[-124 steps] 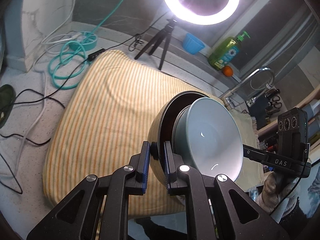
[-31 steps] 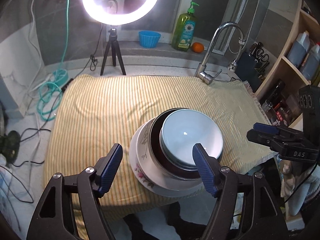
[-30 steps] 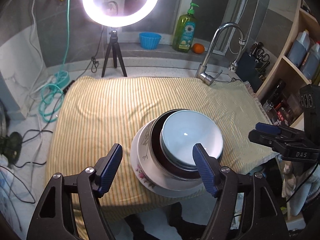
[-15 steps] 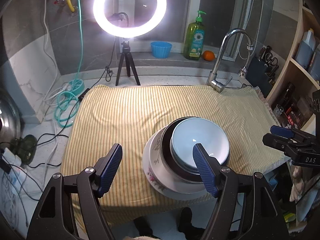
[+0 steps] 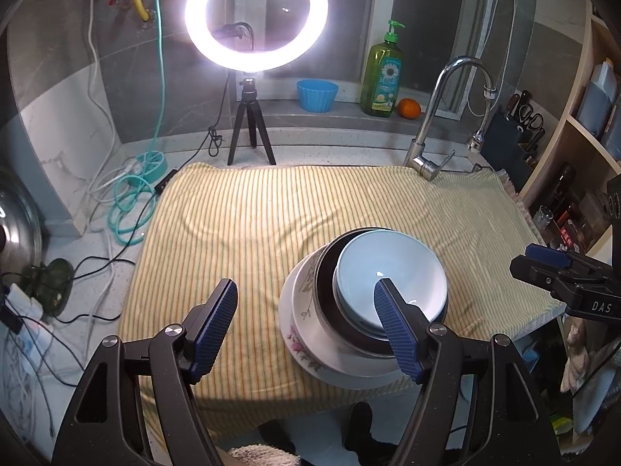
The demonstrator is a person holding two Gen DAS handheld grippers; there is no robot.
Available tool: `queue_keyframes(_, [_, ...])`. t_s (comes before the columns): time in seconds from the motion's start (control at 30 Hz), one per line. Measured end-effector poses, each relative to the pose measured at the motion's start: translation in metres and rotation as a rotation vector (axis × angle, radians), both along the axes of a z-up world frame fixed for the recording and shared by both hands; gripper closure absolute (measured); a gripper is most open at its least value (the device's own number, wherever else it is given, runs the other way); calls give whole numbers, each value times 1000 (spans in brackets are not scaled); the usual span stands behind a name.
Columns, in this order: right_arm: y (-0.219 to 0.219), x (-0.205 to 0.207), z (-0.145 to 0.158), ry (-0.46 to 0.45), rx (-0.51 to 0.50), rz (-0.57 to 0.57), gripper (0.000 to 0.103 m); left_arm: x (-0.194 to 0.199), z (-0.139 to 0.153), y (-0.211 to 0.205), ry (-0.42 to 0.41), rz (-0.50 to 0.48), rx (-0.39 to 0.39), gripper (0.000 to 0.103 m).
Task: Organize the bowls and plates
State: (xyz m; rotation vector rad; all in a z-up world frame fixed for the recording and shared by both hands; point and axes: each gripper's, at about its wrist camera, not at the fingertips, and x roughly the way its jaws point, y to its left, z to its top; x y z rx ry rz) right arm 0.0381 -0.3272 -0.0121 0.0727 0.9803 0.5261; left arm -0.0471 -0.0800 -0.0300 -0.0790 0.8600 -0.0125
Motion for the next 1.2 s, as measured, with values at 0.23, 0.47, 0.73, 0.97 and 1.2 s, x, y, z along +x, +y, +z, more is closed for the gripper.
queue_keyframes(0.23, [-1,0,-2,7,-5,-7,16,1,0,-2,2,-7,1,30])
queue_keyframes(0.47, [-3,0,-5,25,6,-20,16,1,1,-4,6,-14,-1,30])
queue_keyframes(0.73, [-3,0,-5,21,2,-19,16,2,0,-4,10,-19,0,30])
queue_keyframes(0.97, [-3,-1,-5,23,1,-20,16,1,0,-4,10,-19,-4,30])
queue_keyframes(1.2, [-1,-1,-6,30,-1,-12,16,1,0,-3,12,-18,-10,30])
